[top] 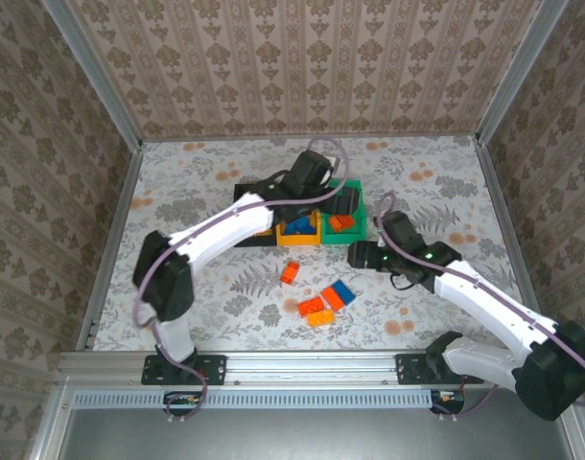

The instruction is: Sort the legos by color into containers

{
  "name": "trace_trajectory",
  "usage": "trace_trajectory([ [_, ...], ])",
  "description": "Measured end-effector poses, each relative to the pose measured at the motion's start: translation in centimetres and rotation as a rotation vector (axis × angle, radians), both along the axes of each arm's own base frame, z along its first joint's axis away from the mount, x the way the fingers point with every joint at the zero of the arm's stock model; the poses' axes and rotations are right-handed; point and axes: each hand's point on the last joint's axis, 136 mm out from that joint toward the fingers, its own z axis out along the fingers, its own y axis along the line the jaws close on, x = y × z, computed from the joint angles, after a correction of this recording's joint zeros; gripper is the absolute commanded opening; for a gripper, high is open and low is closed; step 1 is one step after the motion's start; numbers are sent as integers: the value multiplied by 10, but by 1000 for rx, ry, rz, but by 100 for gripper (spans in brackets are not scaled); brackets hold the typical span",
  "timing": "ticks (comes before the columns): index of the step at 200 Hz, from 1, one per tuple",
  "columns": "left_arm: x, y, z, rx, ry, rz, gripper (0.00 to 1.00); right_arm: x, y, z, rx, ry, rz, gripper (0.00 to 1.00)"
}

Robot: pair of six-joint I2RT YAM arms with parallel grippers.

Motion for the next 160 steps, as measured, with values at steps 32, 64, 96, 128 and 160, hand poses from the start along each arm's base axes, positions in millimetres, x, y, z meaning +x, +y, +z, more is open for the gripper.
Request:
trace_trajectory([
  [32,-48,48,-9,-4,-4,36,100,-18,42,-26,-48,55,135,80],
  [64,-78,122,-42,36,24,174,100,-14,82,-33,-57,51,156,80],
  [96,-99,185,-51,20,20,314,100,2,117,-42,-58,44,101,79],
  [128,-111,225,-51,-28,-6,417,100,18,143,-56,-70,54,29,78],
  [160,-118,242,-62,-26,1,454,100,33,163,-64,-84,61,-39,77],
])
